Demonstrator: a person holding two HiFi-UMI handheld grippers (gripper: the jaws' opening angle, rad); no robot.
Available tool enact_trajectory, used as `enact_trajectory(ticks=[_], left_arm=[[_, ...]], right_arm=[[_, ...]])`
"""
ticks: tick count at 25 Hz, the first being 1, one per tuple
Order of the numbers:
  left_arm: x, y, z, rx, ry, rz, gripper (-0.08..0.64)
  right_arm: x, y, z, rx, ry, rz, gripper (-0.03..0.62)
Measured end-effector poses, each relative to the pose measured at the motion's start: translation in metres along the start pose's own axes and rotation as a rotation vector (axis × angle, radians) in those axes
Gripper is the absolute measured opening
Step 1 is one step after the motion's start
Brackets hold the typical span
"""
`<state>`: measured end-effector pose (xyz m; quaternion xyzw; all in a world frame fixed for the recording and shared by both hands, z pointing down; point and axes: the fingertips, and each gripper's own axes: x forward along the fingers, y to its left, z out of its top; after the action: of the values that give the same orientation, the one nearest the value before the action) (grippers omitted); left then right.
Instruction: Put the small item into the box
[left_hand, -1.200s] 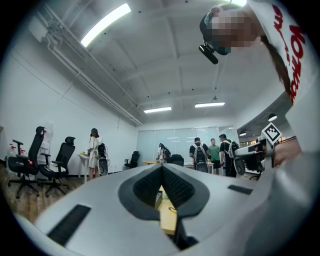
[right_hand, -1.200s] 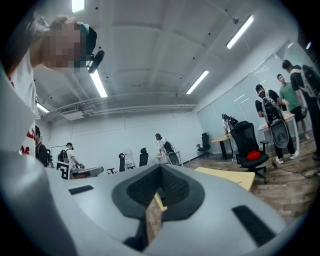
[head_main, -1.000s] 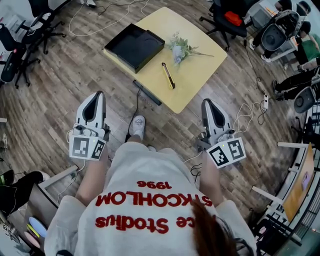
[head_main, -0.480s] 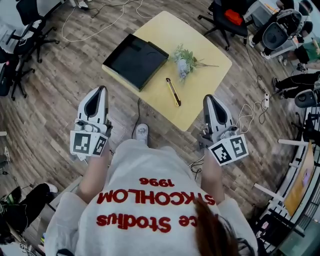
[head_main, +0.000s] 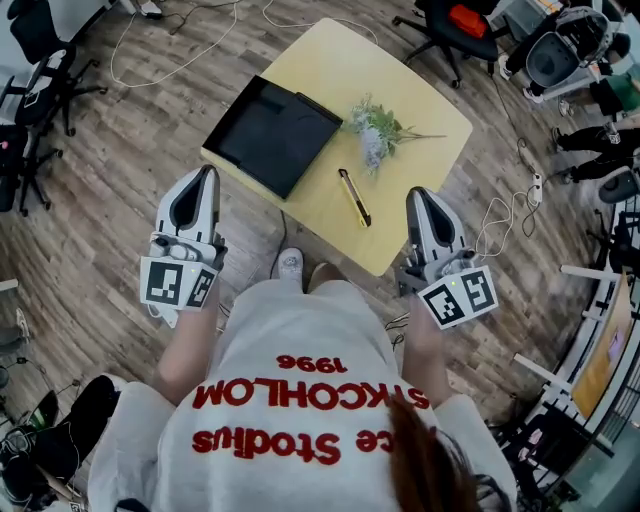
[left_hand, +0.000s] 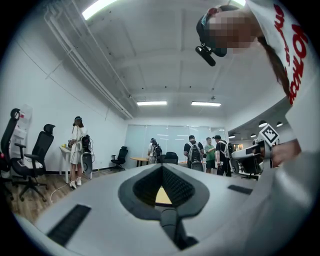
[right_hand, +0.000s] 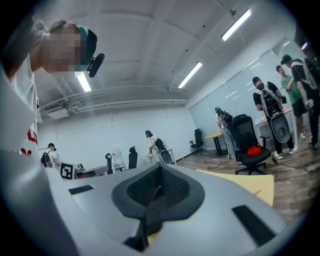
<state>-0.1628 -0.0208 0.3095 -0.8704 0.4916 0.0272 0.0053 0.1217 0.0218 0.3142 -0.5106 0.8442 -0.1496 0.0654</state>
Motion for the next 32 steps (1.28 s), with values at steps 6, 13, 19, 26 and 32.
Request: enact_trajectory(ticks=[6,13,19,26,32], left_arm=[[0.017,0.002,-0.007,-0.005,0.016,0.026,0.006],[0.037,0.003,-0.011,0.003,0.020,0.077,0.006],[0.064,-0.002,-0.007,0.022,0.022,0.113,0.007],[0.090,-0.011,-0.010,0.029,0.040,0.115,0.008],[0.108,-0.012,-0.011,0.030,0.043,0.071,0.006]], right_arm=[[0.022,-0.018,0.002,0.014,0.016,0.029,0.005],[0.048,-0.042,0.014,0.015,0.001,0.099,0.005],[0.059,-0.061,0.027,0.048,-0.032,0.193,0.005],[0.068,-0.085,0.029,0.066,-0.023,0.194,0.005],[0.068,-0.091,0.027,0.072,-0.023,0.154,0.005]])
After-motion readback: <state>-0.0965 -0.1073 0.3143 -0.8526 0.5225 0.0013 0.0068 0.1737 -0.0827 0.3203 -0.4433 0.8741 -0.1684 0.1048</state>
